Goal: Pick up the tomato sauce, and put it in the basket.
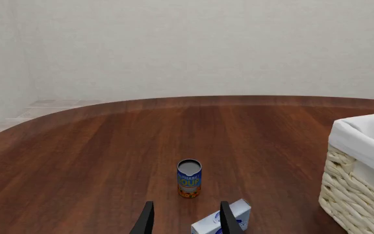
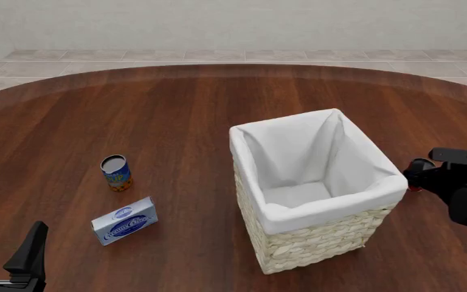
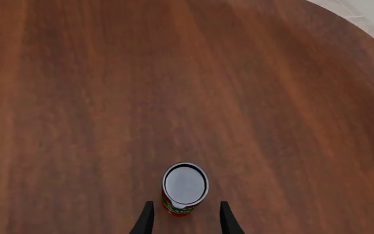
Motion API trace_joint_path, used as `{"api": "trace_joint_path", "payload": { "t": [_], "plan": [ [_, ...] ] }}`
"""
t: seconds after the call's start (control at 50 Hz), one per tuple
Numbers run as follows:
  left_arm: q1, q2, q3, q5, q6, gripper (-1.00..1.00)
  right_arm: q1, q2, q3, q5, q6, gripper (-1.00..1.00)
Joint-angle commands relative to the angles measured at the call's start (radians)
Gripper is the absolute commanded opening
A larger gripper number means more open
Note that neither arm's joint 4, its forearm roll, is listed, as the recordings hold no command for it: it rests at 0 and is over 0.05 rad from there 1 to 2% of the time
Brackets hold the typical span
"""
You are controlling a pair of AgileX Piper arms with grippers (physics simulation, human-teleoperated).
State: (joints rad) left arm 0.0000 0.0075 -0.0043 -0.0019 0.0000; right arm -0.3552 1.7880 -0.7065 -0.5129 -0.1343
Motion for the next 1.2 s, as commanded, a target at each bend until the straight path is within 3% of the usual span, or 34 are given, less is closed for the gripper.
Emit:
{"api": "trace_joint_path", "payload": {
  "t": [0.02,0.34,1.2],
  "plan": [
    [0.000,0.000,0.000,0.000,0.000,1.00,0.000,0.063,-0.018,-0.020,0.004,1.00],
    [0.000,0.000,0.000,0.000,0.000,1.00,-0.007,0.128,-0.020,-0.062,0.007,1.00],
    [0.000,0.000,0.000,0.000,0.000,1.00,0.010,0.206,-0.091,-0.052,0.014,1.00]
  ]
}}
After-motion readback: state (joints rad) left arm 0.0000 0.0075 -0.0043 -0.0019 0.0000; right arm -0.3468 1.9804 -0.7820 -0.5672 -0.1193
